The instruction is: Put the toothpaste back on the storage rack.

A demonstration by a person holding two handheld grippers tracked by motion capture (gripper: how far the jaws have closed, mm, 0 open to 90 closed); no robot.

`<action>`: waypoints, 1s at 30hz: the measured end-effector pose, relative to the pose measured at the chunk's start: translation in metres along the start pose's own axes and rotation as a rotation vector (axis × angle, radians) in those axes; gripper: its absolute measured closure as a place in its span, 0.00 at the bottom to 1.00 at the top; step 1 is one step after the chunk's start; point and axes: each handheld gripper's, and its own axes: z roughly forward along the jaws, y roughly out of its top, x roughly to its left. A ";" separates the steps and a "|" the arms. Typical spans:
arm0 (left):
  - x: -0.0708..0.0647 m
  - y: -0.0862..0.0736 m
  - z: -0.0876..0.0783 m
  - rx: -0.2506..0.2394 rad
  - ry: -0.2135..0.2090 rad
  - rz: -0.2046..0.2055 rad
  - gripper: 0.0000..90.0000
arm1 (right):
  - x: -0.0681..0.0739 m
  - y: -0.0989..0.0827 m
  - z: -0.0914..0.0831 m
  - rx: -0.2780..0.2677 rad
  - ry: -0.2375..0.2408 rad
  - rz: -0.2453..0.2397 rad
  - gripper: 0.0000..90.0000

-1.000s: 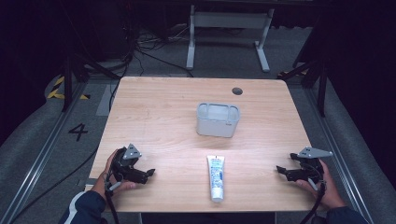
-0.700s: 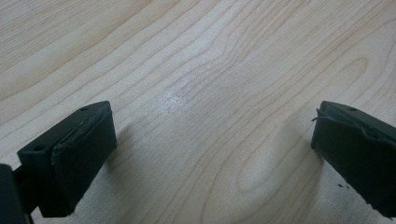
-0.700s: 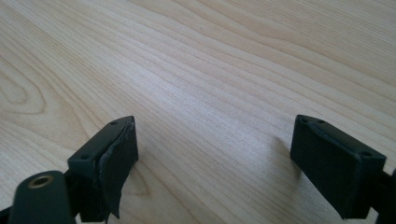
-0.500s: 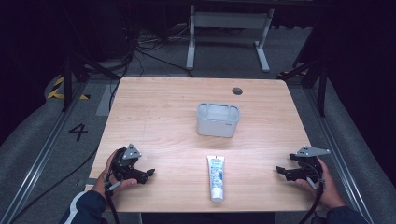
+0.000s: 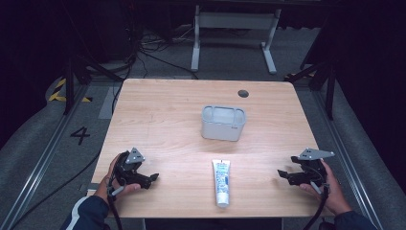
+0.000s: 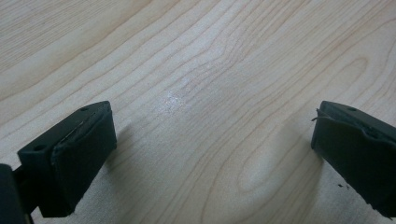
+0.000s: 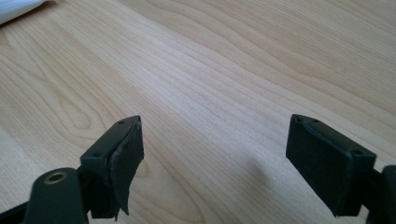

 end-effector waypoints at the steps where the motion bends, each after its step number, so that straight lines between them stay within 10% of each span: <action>1: 0.000 0.000 0.000 -0.001 0.001 0.001 0.01 | 0.001 0.001 0.000 0.002 0.002 -0.002 0.22; 30: 0.000 0.000 0.000 -0.001 0.001 0.002 0.01 | 0.061 0.041 0.019 0.046 0.145 -0.102 0.28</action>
